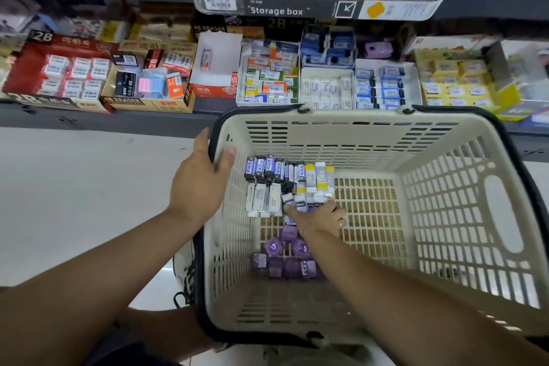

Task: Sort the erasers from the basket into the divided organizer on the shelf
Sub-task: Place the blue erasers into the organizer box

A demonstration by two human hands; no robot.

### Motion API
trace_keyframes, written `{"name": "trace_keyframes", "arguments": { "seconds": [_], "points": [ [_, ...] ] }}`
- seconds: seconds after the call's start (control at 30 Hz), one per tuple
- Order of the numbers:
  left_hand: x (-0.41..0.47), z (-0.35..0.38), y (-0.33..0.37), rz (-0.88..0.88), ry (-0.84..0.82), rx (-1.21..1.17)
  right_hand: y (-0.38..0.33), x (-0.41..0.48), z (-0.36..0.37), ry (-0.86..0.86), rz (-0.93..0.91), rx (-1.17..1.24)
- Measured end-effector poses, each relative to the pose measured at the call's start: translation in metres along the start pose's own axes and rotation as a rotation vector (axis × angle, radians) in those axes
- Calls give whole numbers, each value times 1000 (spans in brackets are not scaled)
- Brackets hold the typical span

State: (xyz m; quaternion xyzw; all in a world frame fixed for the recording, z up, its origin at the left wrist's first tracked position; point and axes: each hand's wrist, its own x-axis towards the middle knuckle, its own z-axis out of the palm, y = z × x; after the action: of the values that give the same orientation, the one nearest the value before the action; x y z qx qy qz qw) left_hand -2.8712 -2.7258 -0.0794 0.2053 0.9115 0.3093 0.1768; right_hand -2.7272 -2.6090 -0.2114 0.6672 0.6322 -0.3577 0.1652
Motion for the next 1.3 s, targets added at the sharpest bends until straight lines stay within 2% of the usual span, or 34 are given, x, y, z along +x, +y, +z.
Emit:
{"name": "trace_keyframes", "arguments": {
  "seconds": [0.1,0.27,0.4,0.77,1.13,1.23,1.3],
  "points": [
    [-1,0,2,12,-3,-19,9,5,-7,-13,-40,1],
    [-1,0,1,17,6,-18,-3,5,-5,-52,34,-75],
    [-1,1,2,20,16,-12,-4,6,3,-28,21,-131],
    [-2,0,4,27,22,7,12,18,-20,-116,60,142],
    [-1,3,4,24,24,45,25,9,-66,-258,-88,78],
    [0,1,2,60,116,218,24,-5,-76,-309,-112,137],
    [-6,1,10,188,215,335,21,-19,-84,-356,-147,181]
  ]
}}
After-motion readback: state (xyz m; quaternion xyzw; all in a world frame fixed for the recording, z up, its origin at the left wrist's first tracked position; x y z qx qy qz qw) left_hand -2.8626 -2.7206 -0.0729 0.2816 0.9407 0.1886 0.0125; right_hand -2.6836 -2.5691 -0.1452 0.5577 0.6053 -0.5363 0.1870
